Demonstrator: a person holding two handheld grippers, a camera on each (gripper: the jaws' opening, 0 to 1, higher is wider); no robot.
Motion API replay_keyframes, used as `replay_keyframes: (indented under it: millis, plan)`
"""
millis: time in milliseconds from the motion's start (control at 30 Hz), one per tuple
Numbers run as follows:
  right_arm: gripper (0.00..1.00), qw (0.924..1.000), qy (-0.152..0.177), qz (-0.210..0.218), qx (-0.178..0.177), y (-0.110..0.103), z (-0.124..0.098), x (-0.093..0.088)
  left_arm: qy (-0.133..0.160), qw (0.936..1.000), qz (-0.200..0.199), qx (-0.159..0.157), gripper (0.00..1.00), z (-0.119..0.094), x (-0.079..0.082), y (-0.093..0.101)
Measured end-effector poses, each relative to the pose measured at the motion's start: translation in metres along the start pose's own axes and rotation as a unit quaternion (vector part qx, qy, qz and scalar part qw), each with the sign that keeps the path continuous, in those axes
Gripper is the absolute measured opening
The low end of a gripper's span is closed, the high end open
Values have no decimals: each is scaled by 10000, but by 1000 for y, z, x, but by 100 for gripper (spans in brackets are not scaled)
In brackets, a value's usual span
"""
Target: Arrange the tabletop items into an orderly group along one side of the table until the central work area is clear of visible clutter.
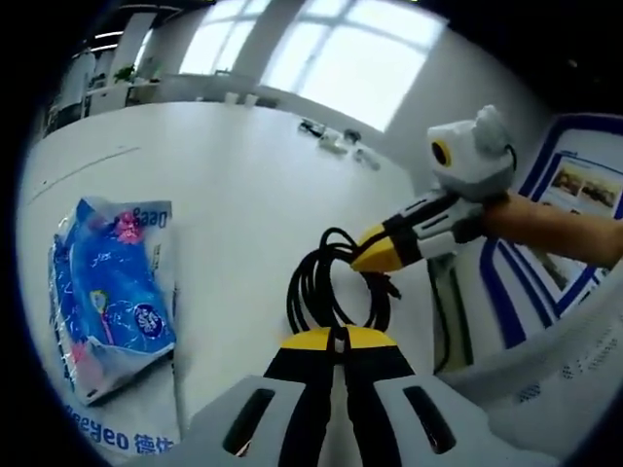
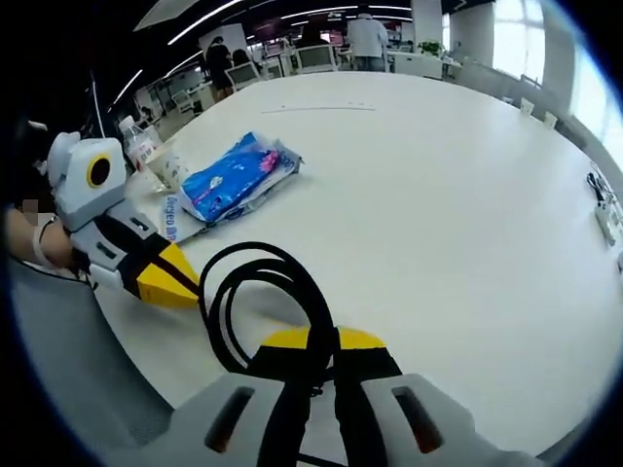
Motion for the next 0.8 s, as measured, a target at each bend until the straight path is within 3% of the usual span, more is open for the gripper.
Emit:
replay_keyframes:
  millis: [800]
  plan:
    - [4, 9999, 126, -50, -35, 7, 14, -4, 16, 9998, 123, 169, 0, 8, -3, -8]
Point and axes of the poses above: the point that each gripper's makers call its tool centre point, and the gripper's own axes: z roughly forward along the fingers, y roughly to its right, x roughly out of its top, the point moved 4 cm from there along -z, roughly backward along the fingers, and after that the axes turned 2 degrees about -z, right-handed, at the moved point
